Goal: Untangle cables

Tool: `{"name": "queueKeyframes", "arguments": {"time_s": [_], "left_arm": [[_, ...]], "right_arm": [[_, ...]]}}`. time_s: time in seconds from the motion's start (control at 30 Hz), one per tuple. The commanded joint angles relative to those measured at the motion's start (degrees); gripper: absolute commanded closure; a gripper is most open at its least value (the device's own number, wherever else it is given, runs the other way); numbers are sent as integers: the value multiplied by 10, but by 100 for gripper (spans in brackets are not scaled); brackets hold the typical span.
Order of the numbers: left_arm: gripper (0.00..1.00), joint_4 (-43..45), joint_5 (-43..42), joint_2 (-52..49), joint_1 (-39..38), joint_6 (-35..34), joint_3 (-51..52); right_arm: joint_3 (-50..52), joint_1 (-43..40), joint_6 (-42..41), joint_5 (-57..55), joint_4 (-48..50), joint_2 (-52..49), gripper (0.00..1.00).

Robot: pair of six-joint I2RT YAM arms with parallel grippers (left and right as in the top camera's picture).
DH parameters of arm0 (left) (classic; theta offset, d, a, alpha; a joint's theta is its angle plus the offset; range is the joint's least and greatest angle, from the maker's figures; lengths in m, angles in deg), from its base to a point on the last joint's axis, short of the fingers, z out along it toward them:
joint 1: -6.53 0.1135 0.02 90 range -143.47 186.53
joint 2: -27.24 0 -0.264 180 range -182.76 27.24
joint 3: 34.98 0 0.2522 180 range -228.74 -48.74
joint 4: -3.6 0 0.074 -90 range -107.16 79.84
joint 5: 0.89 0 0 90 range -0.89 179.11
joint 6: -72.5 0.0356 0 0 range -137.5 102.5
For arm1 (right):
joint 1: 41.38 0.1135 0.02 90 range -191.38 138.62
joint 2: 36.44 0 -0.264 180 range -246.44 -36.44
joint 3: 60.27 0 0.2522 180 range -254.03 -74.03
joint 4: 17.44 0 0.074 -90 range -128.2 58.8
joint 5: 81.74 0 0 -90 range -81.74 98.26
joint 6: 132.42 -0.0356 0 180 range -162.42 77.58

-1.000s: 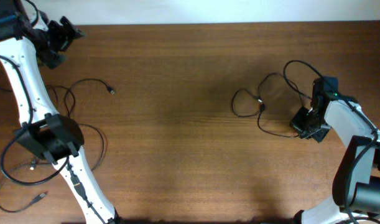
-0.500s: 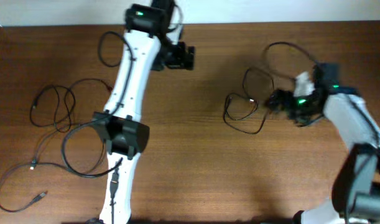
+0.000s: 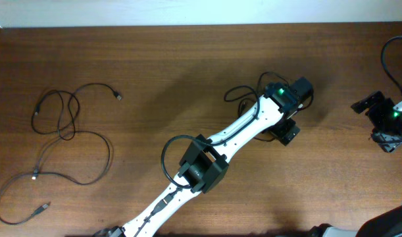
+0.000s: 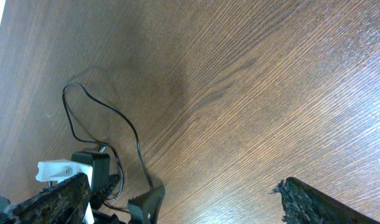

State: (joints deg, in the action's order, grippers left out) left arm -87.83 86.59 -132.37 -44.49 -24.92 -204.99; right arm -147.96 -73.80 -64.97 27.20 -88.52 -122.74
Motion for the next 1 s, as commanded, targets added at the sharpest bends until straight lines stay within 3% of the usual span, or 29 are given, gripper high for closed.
{"name": "queueKeyframes", "arguments": {"time_s": [0.0,0.07,0.2,0.3,0.37,0.57,0.67,0.73,0.87,0.97], "left_arm": [[1,9,60,-18,0,7,-2],[1,25,126,-18,0,7,-2],[4,52,33,-21,0,7,-2],[44,46,34,-52,0,7,-2],[99,25,34,-81,0,7,-2],[100,-14,97,-27,41,7,-14],[100,18,106,54,144,7,-39],[100,91,105,93,236,7,-45],[100,198,105,94,410,6,-45],[100,206,105,87,492,-12,-45]], "right_arm": [[-5,2,-2,3,-3,11,2],[-5,2,13,3,-13,10,2],[3,2,12,1,-33,7,2],[3,2,12,-8,-50,7,2],[3,2,12,-8,-49,7,2],[3,2,12,-8,-49,7,2],[3,2,12,-8,-49,7,2],[3,2,12,-8,-49,7,2],[3,2,12,-8,-49,7,2],[3,2,12,-8,-49,7,2]]}}
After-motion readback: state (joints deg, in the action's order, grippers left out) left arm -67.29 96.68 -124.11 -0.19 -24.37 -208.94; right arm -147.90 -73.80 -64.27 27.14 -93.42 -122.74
